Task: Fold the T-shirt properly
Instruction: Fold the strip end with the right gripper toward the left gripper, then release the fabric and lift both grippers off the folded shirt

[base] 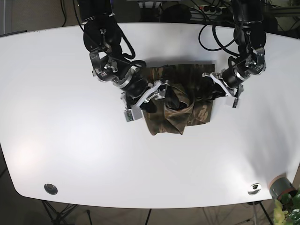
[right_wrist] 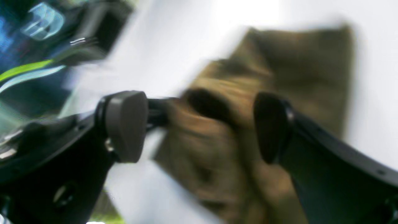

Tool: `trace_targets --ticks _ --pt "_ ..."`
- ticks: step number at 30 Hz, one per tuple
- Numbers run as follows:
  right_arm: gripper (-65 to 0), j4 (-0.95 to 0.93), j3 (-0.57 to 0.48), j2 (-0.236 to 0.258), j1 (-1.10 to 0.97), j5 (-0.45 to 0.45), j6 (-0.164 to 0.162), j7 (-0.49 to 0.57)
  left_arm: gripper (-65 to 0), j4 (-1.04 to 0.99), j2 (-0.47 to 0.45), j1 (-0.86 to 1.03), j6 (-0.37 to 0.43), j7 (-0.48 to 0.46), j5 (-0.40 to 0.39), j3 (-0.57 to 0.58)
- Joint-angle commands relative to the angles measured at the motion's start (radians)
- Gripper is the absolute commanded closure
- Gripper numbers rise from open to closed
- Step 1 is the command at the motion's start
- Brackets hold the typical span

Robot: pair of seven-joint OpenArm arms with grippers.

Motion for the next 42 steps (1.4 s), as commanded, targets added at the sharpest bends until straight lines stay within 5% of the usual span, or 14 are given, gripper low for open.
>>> trace_targets --ticks 1,4,20,31,42 --pt "-50.9 0.011 -0.008 0.004 0.005 0.05 0.025 0.022 -7.6 0.032 -0.015 0.008 -0.045 -0.018 -0.019 -0.025" --pt "-50.9 0.006 -0.012 0.007 0.0 0.05 0.022 0.022 -7.9 0.031 -0.038 0.022 -0.106 -0.018 -0.011 -0.039" --pt "-50.9 -0.203 -0.239 -0.02 0.062 0.05 0.016 0.023 -7.8 0.045 -0.045 0.043 -0.106 -0.018 0.216 0.035" --pt "-50.9 -0.086 -0.366 -0.005 0.103 0.06 0.024 0.022 -7.6 0.103 -0.094 0.06 -0.106 -0.021 0.152 -0.22" --pt "-50.9 0.071 -0.269 0.086 0.049 0.06 0.016 0.023 -7.6 0.1 -0.094 0.04 -0.106 -0.021 0.159 -0.26"
